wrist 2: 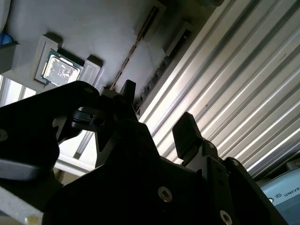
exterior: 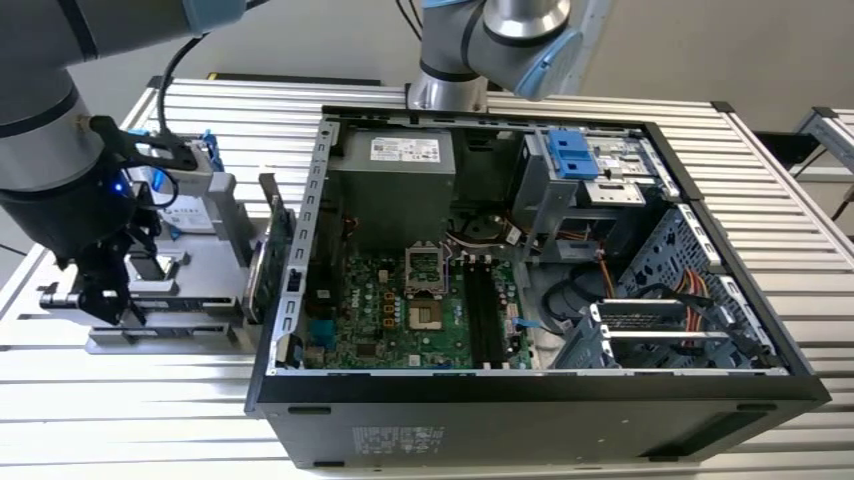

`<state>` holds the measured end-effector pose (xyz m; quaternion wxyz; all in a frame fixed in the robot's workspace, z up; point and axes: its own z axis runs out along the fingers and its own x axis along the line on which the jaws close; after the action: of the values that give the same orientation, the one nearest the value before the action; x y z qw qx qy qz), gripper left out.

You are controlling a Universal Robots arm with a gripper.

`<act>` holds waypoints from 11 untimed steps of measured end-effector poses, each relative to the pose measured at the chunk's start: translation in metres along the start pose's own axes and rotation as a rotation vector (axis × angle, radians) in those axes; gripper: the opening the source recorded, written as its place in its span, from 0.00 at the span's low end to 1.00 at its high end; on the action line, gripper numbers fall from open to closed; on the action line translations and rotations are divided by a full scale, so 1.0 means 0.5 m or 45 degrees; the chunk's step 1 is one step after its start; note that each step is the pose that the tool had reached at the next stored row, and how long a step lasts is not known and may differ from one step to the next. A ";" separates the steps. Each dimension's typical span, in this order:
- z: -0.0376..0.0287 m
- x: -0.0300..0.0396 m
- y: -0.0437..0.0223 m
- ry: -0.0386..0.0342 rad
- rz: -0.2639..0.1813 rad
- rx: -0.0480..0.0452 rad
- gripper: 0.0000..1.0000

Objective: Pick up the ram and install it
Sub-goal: 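Pick up the ram and move it above insertion slot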

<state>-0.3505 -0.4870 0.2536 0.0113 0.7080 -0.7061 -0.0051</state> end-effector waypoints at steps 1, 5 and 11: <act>0.002 0.000 0.000 0.0001 0.000 0.000 1.00; 0.008 0.000 0.000 0.0003 0.007 0.000 1.00; 0.016 0.000 0.000 0.0008 0.018 0.000 1.00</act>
<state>-0.3505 -0.4870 0.2454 0.0117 0.7029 -0.7112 -0.0049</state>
